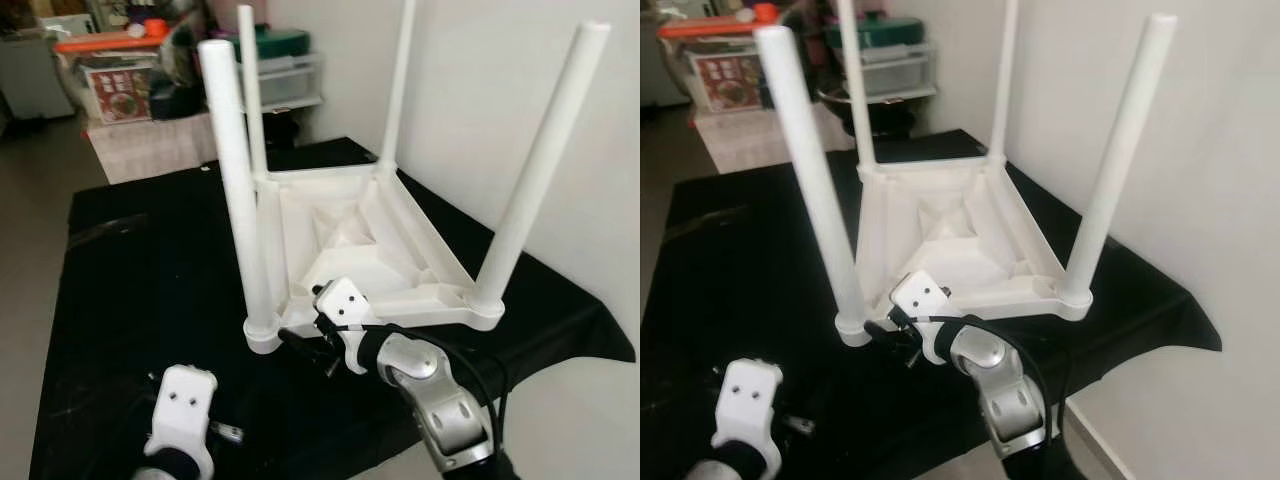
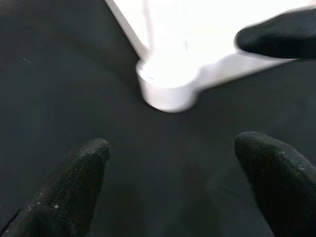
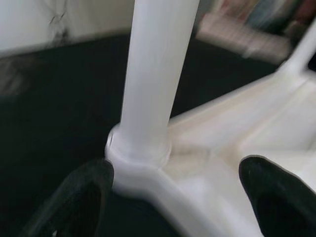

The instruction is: Building children table

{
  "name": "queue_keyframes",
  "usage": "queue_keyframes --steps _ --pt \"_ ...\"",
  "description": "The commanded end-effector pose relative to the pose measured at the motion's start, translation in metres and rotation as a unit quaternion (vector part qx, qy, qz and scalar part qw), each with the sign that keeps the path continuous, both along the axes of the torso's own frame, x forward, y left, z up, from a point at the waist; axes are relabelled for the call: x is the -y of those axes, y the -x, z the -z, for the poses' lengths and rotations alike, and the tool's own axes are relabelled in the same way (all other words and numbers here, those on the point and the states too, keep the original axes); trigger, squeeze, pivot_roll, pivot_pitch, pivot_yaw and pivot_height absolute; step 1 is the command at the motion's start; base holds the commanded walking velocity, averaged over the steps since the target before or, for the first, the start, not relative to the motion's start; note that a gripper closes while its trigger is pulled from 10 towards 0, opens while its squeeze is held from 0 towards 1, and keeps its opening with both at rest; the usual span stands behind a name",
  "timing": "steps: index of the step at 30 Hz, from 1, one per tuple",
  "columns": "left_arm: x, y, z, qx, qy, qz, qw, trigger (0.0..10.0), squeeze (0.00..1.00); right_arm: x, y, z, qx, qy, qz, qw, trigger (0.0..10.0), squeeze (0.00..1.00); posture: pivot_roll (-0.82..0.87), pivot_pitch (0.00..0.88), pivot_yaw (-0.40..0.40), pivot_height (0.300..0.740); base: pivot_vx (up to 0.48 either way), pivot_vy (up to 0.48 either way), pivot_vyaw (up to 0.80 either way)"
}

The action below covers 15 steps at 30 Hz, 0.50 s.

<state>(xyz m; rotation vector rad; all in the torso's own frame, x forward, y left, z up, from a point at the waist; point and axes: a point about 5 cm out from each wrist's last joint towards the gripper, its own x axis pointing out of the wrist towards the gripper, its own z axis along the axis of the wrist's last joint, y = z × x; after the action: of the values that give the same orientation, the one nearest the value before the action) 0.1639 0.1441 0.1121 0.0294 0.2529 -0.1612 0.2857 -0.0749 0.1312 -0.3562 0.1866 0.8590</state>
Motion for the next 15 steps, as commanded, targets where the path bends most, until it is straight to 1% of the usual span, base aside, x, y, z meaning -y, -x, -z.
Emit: queue_keyframes --steps 1,2,3,4,6,7,8,9,12,13,14,15 --pt "-0.001 0.004 -0.002 -0.005 0.001 -0.005 1.0 10.0 0.0 -0.005 0.0 -0.003 -0.009 0.01 -0.039 0.999 10.0 0.0 0.07 0.021 0.031 0.74 0.0 0.0 0.0" --pt "0.0 0.007 -0.002 -0.004 -0.001 -0.008 1.0 10.0 0.0 -0.004 -0.003 -0.003 -0.017 0.028 -0.058 0.998 10.0 0.0 0.07 0.033 0.025 0.74 0.0 0.0 0.0" --pt "0.001 0.008 -0.004 0.003 -0.013 -0.006 1.0 10.0 0.0 -0.002 -0.006 0.001 -0.033 0.062 -0.074 0.995 10.0 0.0 0.08 0.039 0.019 0.74 0.0 0.0 0.0" --pt "0.002 0.009 -0.005 0.008 -0.022 -0.004 1.0 10.0 0.0 0.0 -0.009 0.003 -0.045 0.086 -0.083 0.992 10.0 0.0 0.08 0.039 0.019 0.74 0.0 0.0 0.0" --pt "0.002 0.009 -0.005 0.008 -0.022 -0.004 1.0 10.0 0.0 0.0 -0.009 0.003 -0.045 0.086 -0.083 0.992 10.0 0.0 0.08 0.039 0.019 0.74 0.0 0.0 0.0" --pt "0.008 0.008 -0.009 0.028 -0.052 0.018 0.998 10.0 0.0 0.002 -0.019 0.009 -0.087 0.128 -0.086 0.984 10.0 0.0 0.09 0.056 0.007 0.74 0.0 0.0 0.0" --pt "0.008 0.008 -0.009 0.028 -0.052 0.018 0.998 10.0 0.0 0.002 -0.019 0.009 -0.087 0.128 -0.086 0.984 10.0 0.0 0.09 0.056 0.007 0.74 0.0 0.0 0.0" --pt "0.009 0.007 -0.01 0.034 -0.059 0.024 0.997 10.0 0.0 0.001 -0.023 0.009 -0.092 0.135 -0.082 0.983 10.0 0.0 0.09 0.056 0.007 0.74 0.0 0.0 0.0" --pt "0.012 0.01 -0.011 0.025 -0.039 0.032 0.998 10.0 0.0 -0.003 -0.034 0.0 -0.107 0.133 -0.091 0.981 10.0 0.0 0.1 0.075 -0.003 0.74 0.0 0.0 0.0" --pt "0.012 0.01 -0.011 0.025 -0.039 0.032 0.998 10.0 0.0 -0.003 -0.034 0.0 -0.107 0.133 -0.091 0.981 10.0 0.0 0.1 0.075 -0.003 0.74 0.0 0.0 0.0" --pt "0.013 0.013 -0.012 0.022 -0.032 0.033 0.999 10.0 0.0 -0.004 -0.04 -0.005 -0.11 0.141 -0.092 0.98 10.0 0.0 0.11 0.085 -0.007 0.74 0.0 0.0 0.0" --pt "0.014 0.014 -0.012 0.021 -0.031 0.033 0.999 10.0 0.0 -0.003 -0.043 -0.007 -0.114 0.147 -0.09 0.979 10.0 0.0 0.11 0.085 -0.007 0.74 0.0 0.0 0.0"
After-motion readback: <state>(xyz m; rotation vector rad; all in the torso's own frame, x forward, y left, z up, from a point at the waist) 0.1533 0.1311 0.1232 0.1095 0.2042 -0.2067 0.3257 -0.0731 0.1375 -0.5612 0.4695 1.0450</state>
